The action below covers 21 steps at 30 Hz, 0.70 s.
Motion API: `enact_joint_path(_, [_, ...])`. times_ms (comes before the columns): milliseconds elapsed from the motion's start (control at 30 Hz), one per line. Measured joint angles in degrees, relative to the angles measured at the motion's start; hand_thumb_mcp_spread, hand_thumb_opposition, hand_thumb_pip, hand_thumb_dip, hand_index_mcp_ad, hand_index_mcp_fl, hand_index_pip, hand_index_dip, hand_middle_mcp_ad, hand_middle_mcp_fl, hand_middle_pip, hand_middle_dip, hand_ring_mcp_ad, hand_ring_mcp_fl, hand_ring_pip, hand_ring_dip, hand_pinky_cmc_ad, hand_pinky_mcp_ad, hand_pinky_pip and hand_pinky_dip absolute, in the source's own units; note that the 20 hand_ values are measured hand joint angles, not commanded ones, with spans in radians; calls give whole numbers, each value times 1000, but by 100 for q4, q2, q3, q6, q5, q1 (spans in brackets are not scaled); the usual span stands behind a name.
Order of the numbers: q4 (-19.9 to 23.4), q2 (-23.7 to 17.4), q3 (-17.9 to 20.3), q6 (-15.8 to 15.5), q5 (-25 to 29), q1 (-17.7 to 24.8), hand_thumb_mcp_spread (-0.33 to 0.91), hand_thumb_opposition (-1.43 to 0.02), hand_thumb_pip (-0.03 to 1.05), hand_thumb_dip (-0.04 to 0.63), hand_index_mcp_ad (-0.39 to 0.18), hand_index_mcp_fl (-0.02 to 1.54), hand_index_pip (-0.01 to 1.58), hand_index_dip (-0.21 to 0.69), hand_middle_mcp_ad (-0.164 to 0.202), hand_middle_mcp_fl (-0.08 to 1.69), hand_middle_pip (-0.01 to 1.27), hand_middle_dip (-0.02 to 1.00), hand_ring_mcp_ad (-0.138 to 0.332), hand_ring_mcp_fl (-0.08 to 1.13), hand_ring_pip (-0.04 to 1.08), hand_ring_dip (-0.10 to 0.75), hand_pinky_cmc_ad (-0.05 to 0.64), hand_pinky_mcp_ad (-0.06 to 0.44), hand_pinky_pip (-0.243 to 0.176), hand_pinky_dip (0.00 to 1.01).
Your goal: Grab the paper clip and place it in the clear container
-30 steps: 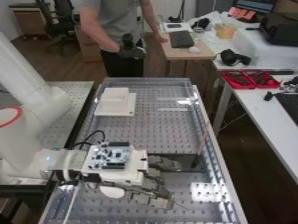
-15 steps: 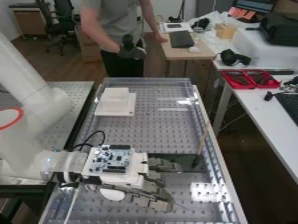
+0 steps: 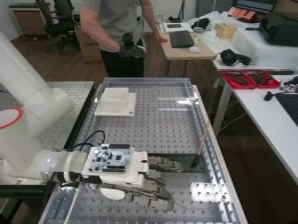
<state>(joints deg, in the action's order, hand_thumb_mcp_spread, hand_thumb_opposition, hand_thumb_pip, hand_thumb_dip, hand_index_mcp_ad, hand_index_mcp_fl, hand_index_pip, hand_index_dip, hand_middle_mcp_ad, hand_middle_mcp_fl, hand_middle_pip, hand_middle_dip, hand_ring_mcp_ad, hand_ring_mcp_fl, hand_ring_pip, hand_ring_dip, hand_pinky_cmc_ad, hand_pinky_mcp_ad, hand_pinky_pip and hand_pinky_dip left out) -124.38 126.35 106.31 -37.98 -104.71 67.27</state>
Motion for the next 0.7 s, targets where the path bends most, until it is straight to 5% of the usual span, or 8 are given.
enact_joint_path(467, [-101, -49, -10, 6, 63, 12, 560, -817, 862, 333, -190, 42, 691, -188, -26, 229, 1086, 672, 58, 222, 667, 398, 494, 129, 82, 248])
enact_joint_path(700, [-17, -87, 21, -11, 82, 28, 565, -831, 895, 333, -190, 21, 674, -188, -26, 169, 1084, 679, 63, 164, 686, 393, 494, 133, 49, 274])
